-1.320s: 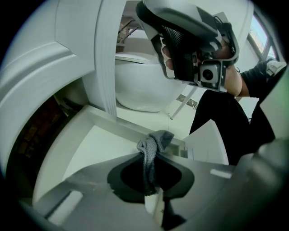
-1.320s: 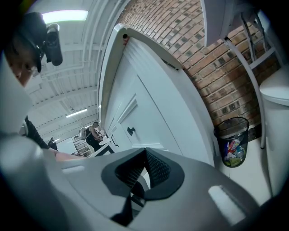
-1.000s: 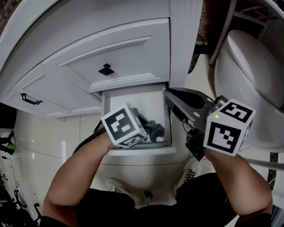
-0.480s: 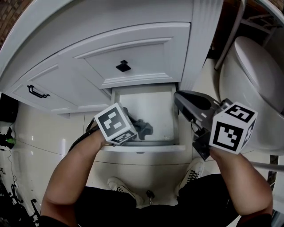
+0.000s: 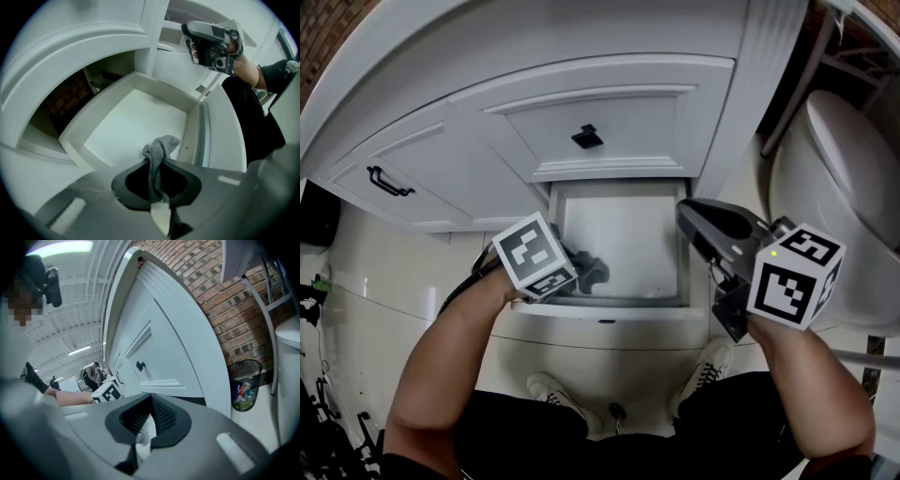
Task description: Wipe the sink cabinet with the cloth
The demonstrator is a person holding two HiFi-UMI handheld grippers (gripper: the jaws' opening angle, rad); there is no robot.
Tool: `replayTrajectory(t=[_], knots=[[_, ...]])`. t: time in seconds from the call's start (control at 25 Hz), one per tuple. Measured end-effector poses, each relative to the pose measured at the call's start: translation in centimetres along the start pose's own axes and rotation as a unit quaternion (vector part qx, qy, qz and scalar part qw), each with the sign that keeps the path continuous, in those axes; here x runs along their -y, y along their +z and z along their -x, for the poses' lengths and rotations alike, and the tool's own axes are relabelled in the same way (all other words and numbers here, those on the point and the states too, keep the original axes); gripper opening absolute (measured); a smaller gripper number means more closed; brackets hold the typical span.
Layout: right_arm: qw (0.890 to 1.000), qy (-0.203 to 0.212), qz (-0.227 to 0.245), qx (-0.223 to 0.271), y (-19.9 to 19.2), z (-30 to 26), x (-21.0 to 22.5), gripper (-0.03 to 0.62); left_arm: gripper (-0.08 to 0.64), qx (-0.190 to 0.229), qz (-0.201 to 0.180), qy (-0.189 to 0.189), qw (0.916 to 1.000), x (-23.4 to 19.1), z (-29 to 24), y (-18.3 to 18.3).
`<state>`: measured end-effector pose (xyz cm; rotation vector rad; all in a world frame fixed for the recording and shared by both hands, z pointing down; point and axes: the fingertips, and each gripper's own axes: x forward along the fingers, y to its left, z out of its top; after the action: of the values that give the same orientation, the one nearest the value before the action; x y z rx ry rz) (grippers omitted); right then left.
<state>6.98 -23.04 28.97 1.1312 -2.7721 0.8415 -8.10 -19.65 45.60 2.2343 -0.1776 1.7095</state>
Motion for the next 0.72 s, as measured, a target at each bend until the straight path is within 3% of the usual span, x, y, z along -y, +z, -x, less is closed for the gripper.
replayTrajectory(t=[0.24, 0.44, 0.72], knots=[[1.000, -0.006, 0.006, -0.007, -0.4, 0.3, -0.5, 0.006, 0.038, 0.011, 0.001, 0.015, 0.9998, -0.6, 0.5, -0.2], [1.000, -0.006, 0.008, -0.005, -0.5, 1.1, -1.5, 0.006, 0.040, 0.097, 0.024, 0.064, 0.9929, -2.0, 3.9, 1.5], [0.999, -0.018, 0.039, 0.003, -0.5, 2.5, -3.7, 0.006, 0.040, 0.163, 0.030, 0.116, 0.9794, -0.9, 7.7, 1.0]])
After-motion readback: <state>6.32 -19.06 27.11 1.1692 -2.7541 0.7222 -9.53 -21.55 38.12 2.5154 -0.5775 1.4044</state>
